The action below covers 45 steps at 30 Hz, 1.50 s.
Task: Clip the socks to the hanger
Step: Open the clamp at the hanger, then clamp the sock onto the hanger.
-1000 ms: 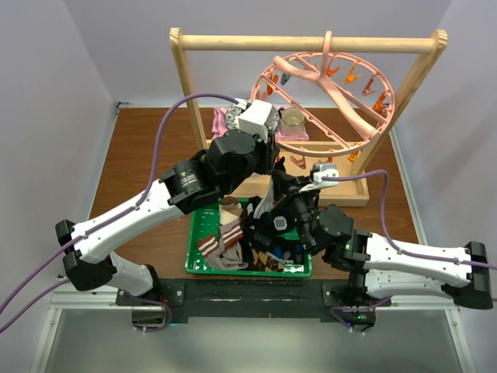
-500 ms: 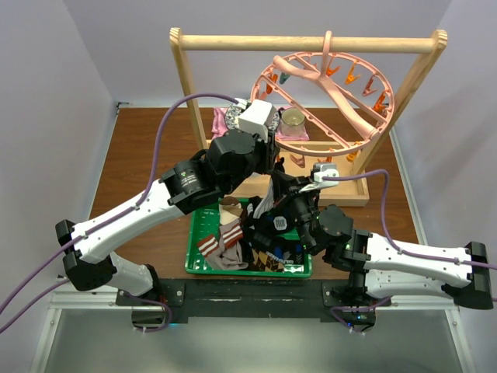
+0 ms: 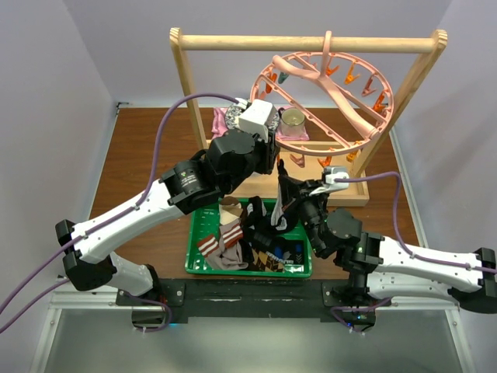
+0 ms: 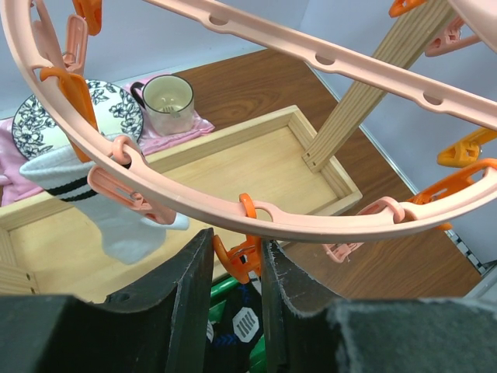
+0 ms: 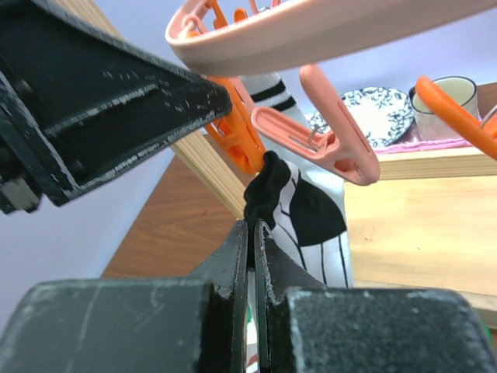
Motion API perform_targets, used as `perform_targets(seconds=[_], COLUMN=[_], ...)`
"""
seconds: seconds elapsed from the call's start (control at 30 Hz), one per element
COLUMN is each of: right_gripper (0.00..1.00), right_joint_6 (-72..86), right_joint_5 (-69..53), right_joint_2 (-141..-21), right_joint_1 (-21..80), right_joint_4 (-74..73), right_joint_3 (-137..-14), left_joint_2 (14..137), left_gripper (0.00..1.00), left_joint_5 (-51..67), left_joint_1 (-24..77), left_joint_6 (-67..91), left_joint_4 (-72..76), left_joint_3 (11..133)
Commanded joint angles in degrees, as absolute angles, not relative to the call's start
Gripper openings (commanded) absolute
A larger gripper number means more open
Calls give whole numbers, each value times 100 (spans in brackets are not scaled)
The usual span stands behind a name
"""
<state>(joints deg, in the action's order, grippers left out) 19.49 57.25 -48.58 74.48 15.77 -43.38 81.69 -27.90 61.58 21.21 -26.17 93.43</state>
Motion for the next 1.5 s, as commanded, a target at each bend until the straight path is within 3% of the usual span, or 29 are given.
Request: perform_targets(seconds=[0.0, 1.47], right_gripper=[0, 0], right_joint_6=[2092, 1670], right_joint_5=[5704, 5853], right_joint_2=[-4992, -4834], right_joint_1=[7436, 7427], right_joint_4=[1538, 1450], right_joint_3=[-4491, -4676], left_joint_2=[7963, 7919], left_gripper=[0, 0], left_joint_5=[-2900, -2584], left_joint_1=[6179, 6179], left_joint_6=[2013, 2065], left_joint_4=[-2171, -2206], left_joint_3=[9431, 9272])
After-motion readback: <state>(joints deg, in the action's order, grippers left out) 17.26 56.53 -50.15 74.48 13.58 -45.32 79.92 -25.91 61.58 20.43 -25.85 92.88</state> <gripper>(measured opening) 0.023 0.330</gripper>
